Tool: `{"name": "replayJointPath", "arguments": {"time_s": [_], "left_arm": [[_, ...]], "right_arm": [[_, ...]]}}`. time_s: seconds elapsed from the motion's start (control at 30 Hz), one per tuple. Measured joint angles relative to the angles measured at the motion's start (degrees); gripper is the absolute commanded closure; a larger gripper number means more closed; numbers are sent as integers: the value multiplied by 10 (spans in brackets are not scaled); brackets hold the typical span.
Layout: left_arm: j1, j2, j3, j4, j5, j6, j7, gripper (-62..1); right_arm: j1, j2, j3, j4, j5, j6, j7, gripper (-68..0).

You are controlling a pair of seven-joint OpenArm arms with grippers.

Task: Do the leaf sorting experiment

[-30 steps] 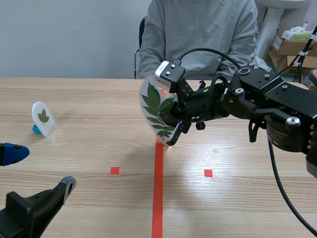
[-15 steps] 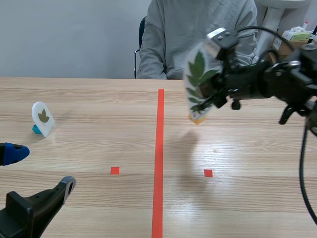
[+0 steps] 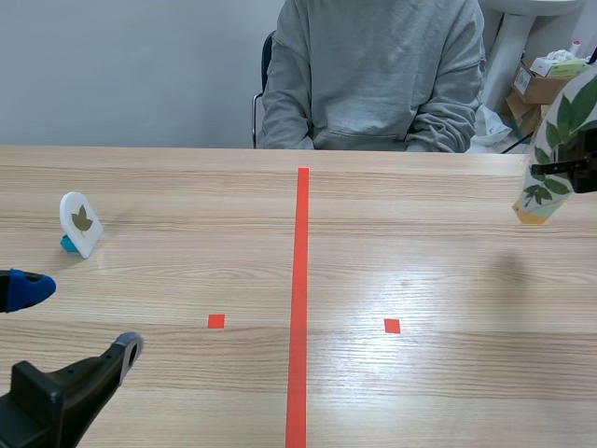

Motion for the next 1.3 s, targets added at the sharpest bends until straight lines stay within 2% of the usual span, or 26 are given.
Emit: {"name": "replayJointPath", "arguments": {"time_s": [0.07, 0.3, 0.4, 0.6, 0.73, 0.97, 1.03, 1.1, 1.3], "left_arm": [[0, 0, 0, 0, 0, 0, 0, -585], [0, 0, 0, 0, 0, 0, 0, -585], [0, 0, 0, 0, 0, 0, 0, -585], [0, 0, 0, 0, 0, 0, 0, -585], [0, 0, 0, 0, 0, 0, 0, -585], [0, 0, 0, 0, -1, 0, 0, -585], [0, 0, 0, 0, -4, 0, 0, -585], [0, 0, 0, 0, -4, 0, 0, -585], [0, 0, 0, 0, -4, 0, 0, -585]], "right_arm": [[13, 0, -6, -28, -15, -2, 7, -15], [76, -3, -22, -169, -25, -2, 50, -15], [101, -6, -41, -206, -49, -2, 59, -15], [147, -36, -81, -254, -86, -2, 81, -15], [151, -57, -85, -261, -103, -3, 88, -15], [151, -59, -85, -260, -130, -4, 92, -25], [151, -59, -85, -259, -137, -4, 92, -88], [151, -59, -85, -258, -138, -4, 75, -178], [148, -59, -85, -258, -139, -4, 73, -425]]}}
